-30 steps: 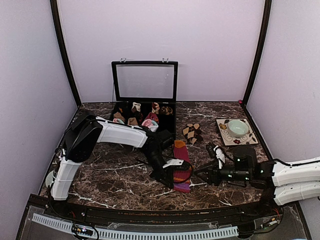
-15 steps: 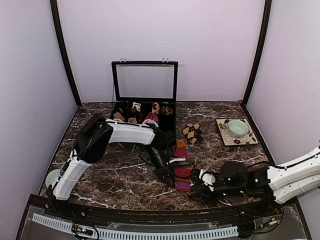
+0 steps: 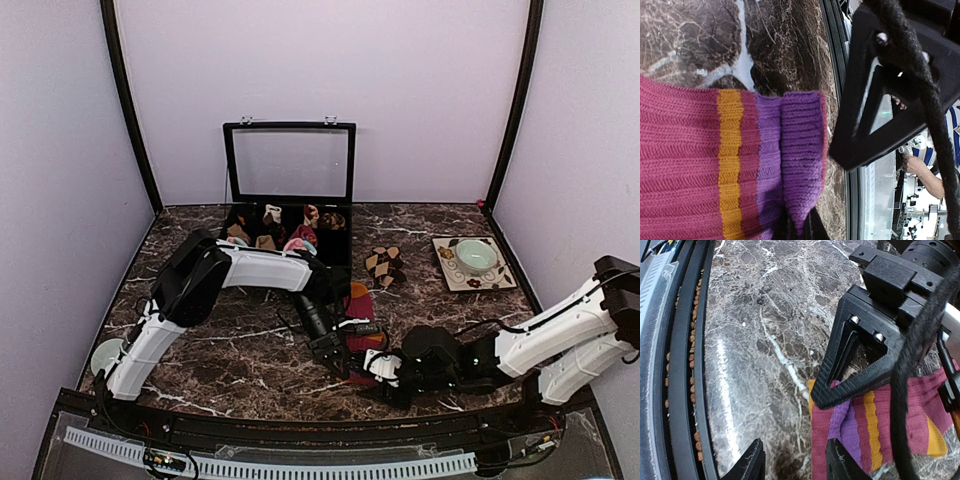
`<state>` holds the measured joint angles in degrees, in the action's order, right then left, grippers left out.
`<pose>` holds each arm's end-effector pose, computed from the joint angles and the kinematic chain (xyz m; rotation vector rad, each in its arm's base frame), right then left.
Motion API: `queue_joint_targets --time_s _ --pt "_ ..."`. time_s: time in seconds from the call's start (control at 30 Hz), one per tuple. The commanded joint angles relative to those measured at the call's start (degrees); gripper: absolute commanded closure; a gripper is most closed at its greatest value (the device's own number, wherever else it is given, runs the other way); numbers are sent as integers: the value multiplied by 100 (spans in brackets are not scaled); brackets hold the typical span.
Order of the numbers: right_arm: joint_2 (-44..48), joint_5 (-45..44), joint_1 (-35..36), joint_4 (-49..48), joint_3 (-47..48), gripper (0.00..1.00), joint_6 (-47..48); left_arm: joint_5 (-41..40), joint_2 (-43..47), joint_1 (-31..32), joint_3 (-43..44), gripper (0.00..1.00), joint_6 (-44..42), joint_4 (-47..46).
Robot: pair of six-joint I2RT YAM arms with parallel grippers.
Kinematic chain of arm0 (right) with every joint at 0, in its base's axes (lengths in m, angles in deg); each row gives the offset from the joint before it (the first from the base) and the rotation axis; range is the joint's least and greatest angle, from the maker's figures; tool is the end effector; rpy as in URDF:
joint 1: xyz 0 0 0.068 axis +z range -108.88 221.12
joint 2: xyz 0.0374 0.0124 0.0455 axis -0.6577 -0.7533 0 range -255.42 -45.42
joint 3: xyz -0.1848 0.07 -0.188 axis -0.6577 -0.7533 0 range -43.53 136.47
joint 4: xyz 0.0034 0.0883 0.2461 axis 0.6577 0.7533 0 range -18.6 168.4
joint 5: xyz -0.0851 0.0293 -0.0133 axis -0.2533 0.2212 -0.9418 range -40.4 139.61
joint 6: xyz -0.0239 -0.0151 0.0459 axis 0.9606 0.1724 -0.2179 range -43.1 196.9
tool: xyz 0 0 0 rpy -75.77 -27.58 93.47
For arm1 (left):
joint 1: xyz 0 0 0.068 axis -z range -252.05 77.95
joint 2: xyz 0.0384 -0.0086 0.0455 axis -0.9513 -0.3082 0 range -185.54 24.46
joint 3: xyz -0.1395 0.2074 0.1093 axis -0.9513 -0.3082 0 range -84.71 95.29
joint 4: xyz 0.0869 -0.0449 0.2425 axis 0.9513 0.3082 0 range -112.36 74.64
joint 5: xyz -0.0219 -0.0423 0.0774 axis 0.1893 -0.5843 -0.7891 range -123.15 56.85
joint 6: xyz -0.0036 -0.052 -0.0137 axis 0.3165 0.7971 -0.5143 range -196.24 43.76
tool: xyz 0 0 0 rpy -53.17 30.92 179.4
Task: Roll the socks
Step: Roll the sock at the center of the board.
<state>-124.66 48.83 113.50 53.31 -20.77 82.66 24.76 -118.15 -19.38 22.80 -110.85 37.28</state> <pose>0.0738 0.2305 0.1336 -1.4520 1.8005 0.6009 0.2533 -0.3817 0.0895 -1.7291 -1.8985 1.3859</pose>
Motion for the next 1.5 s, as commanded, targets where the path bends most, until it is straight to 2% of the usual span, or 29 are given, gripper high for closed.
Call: queue_joint_targets --time_s 0.0,0.2,0.33,0.4,0.47,0.6,0.63,0.7,0.87,1.03,1.27,1.47 --pt "-307 180 -170 -578 146 60 281 -1189 -471 34 -240 100 -15 186" --pt "-684 387 -375 -892 110 65 215 -1183 -390 16 -398 100 -110 100" --pt "-885 547 -417 -1021 100 76 115 -1210 -288 -14 -545 94 -125 -6" --pt "-938 599 -424 -1151 47 83 27 -1259 -193 -34 -647 83 -107 -129" --pt "-991 626 -426 -1229 -9 89 -66 -1387 21 -50 -839 67 -48 -353" --pt "-1019 722 -443 -1374 -127 100 -291 -1392 762 -178 -1422 46 15 -928" --pt "-1033 755 -446 -1375 -132 100 -346 -1372 985 -238 -1635 25 43 -1125" --pt "-1083 794 -457 -1304 -121 100 -444 -1407 1490 -338 -2097 18 91 -1545" --pt "-1286 905 -562 -1151 -79 100 -806 -1763 2474 -489 -3197 16 115 -2448" --pt "-1606 1356 -891 -934 120 100 -1428 -1911 3101 -494 -3836 17 -109 -3043" --pt "-2028 2050 -1392 -510 421 100 -2207 -1603 3207 -387 -3543 26 -530 -2737" --pt "-2132 2446 -1620 -955 90 100 -3200 -1835 3188 -65 -3268 22 -749 -2561"
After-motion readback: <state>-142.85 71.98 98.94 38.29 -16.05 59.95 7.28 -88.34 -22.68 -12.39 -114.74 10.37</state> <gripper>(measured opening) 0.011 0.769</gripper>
